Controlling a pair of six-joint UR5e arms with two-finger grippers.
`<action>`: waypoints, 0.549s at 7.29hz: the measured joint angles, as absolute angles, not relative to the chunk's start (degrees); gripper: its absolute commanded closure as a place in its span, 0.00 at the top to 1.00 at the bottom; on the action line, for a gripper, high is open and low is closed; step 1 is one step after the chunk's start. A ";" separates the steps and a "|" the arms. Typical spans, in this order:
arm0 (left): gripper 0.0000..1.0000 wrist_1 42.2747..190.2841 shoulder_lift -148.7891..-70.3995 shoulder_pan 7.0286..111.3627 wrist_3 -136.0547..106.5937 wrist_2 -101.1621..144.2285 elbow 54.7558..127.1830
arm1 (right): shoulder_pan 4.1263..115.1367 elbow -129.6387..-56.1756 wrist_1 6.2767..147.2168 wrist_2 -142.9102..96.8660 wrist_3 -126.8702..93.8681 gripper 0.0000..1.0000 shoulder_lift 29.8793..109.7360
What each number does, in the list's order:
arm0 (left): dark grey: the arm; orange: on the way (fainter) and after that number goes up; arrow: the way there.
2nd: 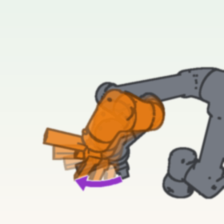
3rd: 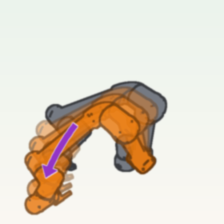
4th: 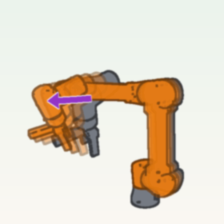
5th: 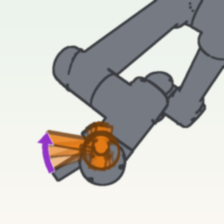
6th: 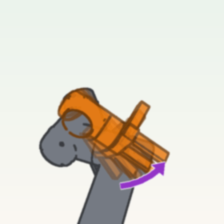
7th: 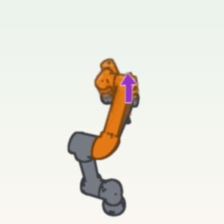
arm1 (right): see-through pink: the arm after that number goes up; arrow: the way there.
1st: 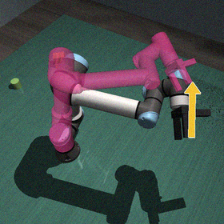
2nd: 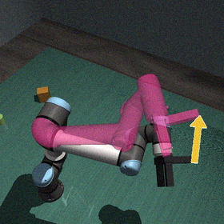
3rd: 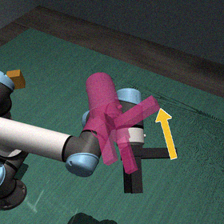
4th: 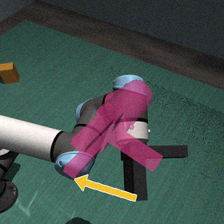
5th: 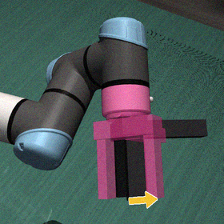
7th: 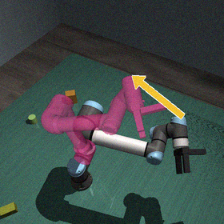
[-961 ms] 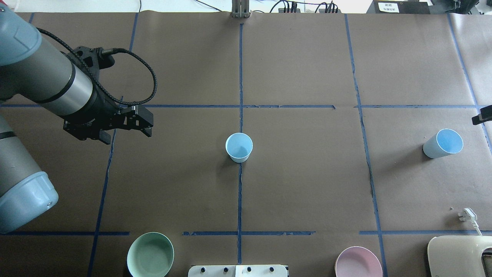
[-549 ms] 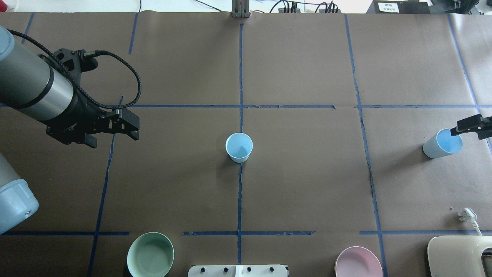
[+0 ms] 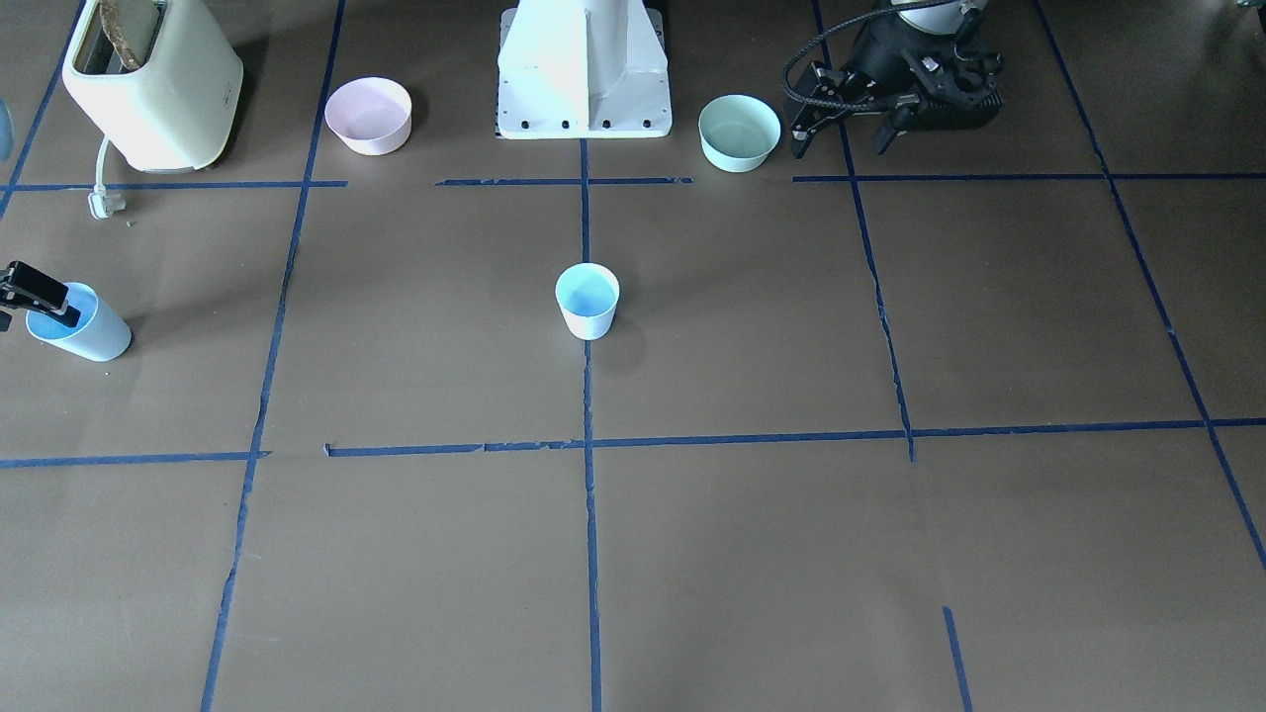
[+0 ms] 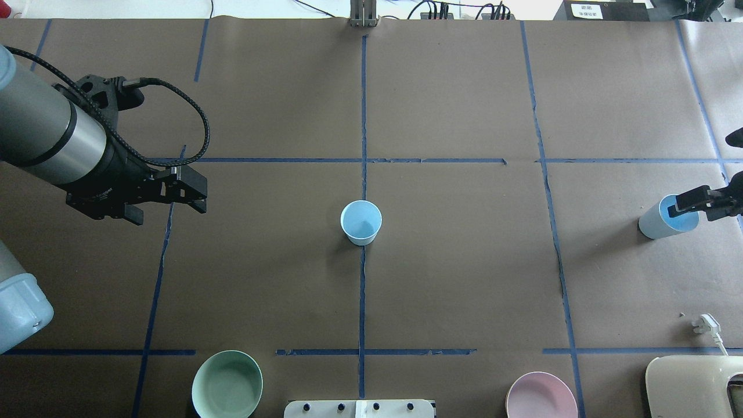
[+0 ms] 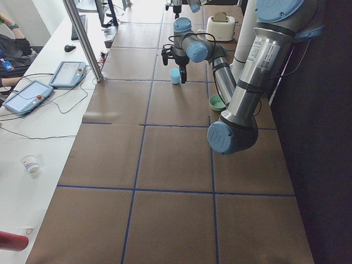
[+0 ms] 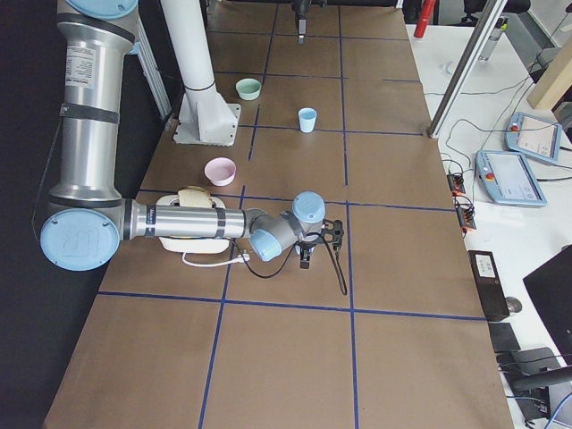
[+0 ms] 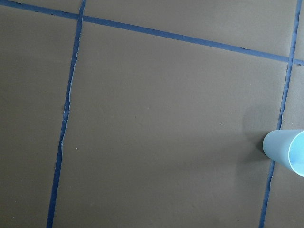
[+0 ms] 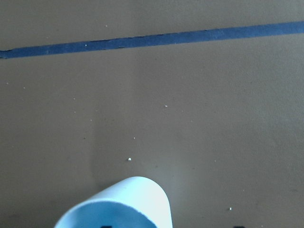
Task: Stack blue cups with both arms
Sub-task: 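Grasp the other light blue cup with the right gripper while the left arm withdraws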
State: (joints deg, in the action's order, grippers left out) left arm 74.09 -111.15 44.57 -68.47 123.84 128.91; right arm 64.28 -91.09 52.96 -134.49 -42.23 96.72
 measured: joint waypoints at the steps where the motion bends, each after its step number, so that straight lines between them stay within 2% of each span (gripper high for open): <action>1: 1.00 74.09 -111.12 44.57 -68.48 123.77 129.15 | 64.27 -91.27 52.91 -134.51 -42.21 0.00 96.65; 4: 1.00 74.09 -110.99 44.56 -68.55 123.59 129.57 | 64.25 -91.58 52.91 -134.48 -42.09 0.00 96.10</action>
State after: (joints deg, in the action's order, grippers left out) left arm 74.09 -110.99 44.56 -68.55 123.59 129.57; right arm 64.25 -91.58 52.91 -134.48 -42.09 96.10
